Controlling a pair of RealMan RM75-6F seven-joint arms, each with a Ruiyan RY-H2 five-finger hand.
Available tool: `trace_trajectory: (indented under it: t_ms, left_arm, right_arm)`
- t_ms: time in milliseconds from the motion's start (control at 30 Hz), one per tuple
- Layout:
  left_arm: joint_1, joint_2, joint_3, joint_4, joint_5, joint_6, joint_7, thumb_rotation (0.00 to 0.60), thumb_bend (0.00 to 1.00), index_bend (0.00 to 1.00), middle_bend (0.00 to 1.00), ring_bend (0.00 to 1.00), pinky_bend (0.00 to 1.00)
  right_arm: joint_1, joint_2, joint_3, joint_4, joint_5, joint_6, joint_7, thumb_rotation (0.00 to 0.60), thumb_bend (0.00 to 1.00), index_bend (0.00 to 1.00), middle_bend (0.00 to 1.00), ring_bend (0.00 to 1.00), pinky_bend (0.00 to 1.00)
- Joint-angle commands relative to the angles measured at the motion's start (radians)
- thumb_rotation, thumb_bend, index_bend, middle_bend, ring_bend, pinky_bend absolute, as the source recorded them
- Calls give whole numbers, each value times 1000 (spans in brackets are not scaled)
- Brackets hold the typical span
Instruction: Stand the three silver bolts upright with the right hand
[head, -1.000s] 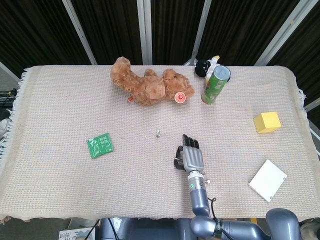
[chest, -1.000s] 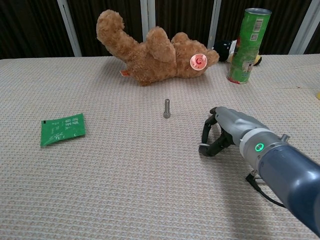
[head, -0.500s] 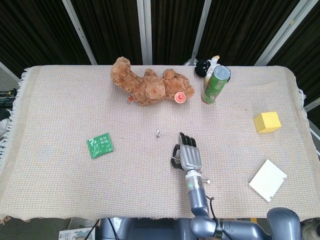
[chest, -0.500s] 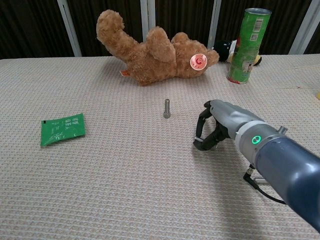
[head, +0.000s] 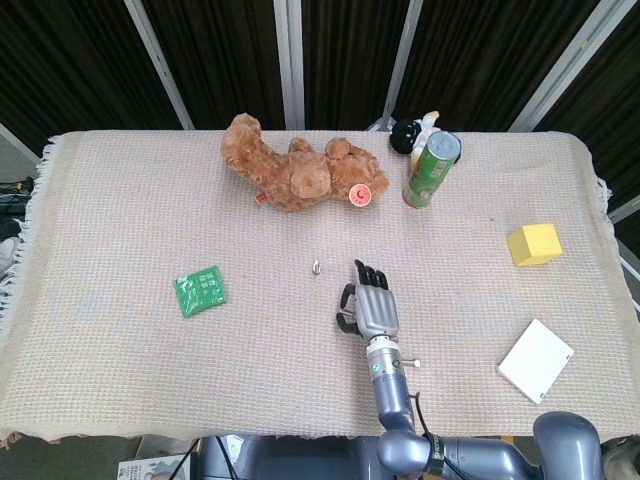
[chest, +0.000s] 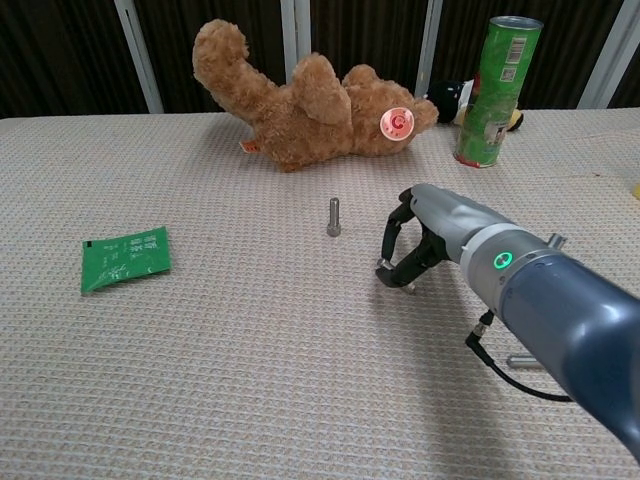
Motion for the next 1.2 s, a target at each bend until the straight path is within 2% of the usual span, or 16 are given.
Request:
trace_trajectory:
  t_ms: [33, 800, 967, 1200]
  left_arm:
    - [0, 0, 0, 0, 0, 1, -1, 600, 74, 77, 17, 0, 93]
    - [-1, -1, 0, -7, -6, -1, 14, 600, 74, 77, 16, 0, 94]
    - [0, 0, 0, -7, -7, 0, 14, 600, 74, 77, 17, 0, 93]
    - [-1, 0, 0, -8, -8, -1, 17, 600, 74, 77, 16, 0, 93]
  right_arm:
    - [2, 2, 5, -8, 3, 1, 1, 600, 370, 609, 0, 14, 39]
    - [13, 38, 22, -36, 42, -9, 8, 600, 370, 608, 0, 14, 39]
    - [16, 47, 24, -47, 51, -14, 13, 600, 369, 557, 0, 14, 40]
    - [21, 58, 23, -58, 69, -22, 12, 600, 370, 551, 0, 14, 39]
